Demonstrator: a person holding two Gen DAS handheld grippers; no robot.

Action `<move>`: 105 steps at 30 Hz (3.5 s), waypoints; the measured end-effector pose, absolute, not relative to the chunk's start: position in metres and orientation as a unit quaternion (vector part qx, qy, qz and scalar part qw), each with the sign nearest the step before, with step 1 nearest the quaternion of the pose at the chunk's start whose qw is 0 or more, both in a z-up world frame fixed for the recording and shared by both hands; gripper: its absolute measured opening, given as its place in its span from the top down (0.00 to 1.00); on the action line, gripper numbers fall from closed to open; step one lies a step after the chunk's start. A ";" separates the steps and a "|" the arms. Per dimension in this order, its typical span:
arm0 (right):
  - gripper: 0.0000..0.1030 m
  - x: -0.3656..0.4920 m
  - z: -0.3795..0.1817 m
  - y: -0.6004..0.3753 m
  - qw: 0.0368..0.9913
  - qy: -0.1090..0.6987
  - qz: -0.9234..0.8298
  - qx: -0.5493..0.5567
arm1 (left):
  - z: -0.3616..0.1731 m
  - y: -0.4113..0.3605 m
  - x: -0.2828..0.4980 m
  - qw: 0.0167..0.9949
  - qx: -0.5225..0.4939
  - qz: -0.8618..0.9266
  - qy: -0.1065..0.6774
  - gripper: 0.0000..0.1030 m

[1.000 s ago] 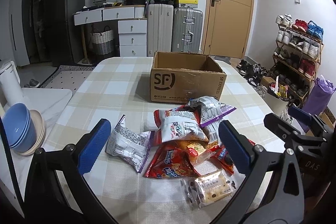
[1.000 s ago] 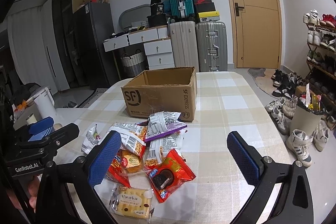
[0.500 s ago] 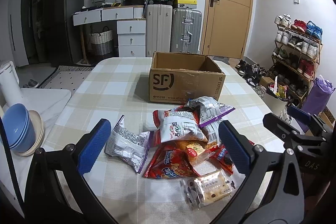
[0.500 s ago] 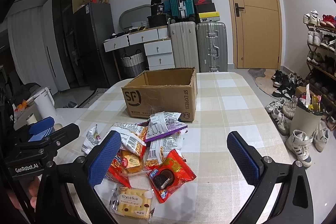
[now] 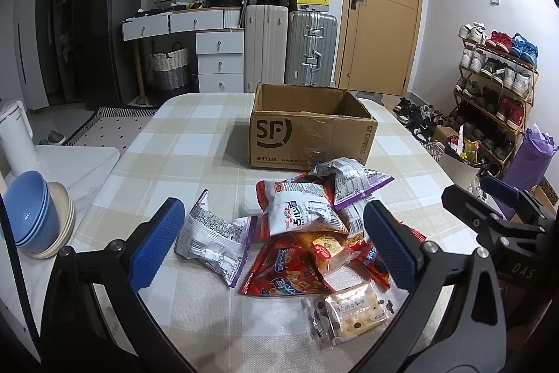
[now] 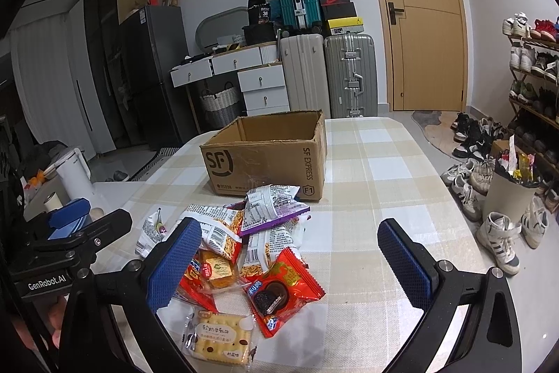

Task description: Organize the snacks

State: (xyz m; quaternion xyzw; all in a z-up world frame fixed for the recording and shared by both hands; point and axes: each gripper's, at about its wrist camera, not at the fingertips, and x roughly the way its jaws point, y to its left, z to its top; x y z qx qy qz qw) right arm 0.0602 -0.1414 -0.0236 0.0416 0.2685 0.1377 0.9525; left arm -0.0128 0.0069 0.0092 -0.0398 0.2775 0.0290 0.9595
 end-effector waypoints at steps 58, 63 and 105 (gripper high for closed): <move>0.50 0.141 -0.138 -0.114 0.841 0.497 0.209 0.035 | -0.090 0.141 0.076 0.881 -0.137 0.013 0.452 0.03; 0.64 0.133 -0.134 -0.112 0.838 0.494 0.229 0.035 | -0.102 0.123 0.085 0.875 -0.117 -0.010 0.469 0.08; 0.77 0.101 -0.081 -0.149 0.852 0.414 0.281 0.151 | -0.048 0.098 0.027 0.919 -0.071 0.007 0.389 0.67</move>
